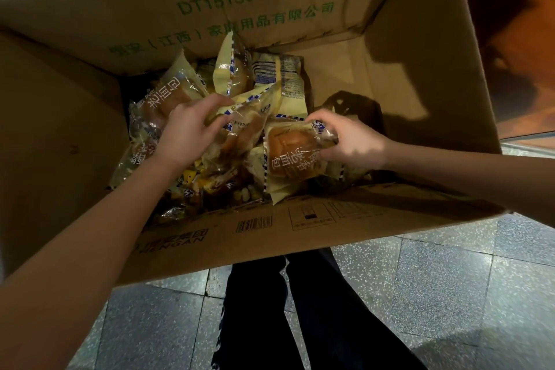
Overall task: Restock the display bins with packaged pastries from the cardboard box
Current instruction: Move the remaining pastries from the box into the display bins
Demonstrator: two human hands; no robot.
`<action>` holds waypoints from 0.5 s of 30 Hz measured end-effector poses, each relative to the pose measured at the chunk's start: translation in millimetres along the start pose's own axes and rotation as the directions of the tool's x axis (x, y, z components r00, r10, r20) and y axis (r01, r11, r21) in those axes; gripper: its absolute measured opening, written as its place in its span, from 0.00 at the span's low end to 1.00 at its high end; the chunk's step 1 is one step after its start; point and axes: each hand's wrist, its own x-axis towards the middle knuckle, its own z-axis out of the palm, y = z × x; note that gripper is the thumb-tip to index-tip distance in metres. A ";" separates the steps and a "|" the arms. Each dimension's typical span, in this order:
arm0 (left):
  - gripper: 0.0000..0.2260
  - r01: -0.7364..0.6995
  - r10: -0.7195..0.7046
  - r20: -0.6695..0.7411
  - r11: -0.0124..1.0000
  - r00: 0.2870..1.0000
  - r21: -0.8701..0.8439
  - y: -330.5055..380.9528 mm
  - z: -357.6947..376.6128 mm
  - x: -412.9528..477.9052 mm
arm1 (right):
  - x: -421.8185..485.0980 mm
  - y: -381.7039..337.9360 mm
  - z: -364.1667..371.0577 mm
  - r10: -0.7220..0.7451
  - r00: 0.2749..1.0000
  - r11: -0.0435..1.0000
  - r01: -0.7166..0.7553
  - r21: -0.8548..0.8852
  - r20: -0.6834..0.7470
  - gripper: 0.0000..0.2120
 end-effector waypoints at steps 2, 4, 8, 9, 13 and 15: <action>0.11 -0.048 0.049 -0.038 0.998 0.998 0.030 1.6 -2.9 -1.1 | 0.1 -5.9 -2.8 -0.005 1.000 1.000 0.005 -0.002 -0.029 0.29; 0.10 -0.081 0.084 -0.060 0.995 0.995 0.062 1.7 -7.0 -3.4 | -0.9 -12.7 -6.4 0.001 0.999 1.000 -0.002 -0.013 -0.048 0.29; 0.08 -0.111 0.117 -0.065 0.989 0.991 0.098 4.8 -20.4 -8.9 | -11.0 -28.0 -14.4 -0.005 0.999 0.992 -0.002 -0.128 -0.053 0.31; 0.08 -0.115 0.121 -0.058 0.988 0.991 0.099 7.6 -25.2 -11.0 | -14.0 -32.7 -17.3 -0.005 0.998 0.991 -0.003 -0.137 -0.058 0.31; 0.08 -0.023 0.022 -0.076 1.000 0.997 -0.014 20.7 -46.3 -21.1 | -26.5 -54.0 -28.8 0.002 0.997 0.991 -0.013 -0.133 -0.083 0.31; 0.08 0.072 -0.080 -0.090 0.994 0.993 -0.086 27.8 -63.4 -23.8 | -34.4 -72.3 -35.1 -0.018 0.995 0.990 0.004 -0.144 -0.096 0.30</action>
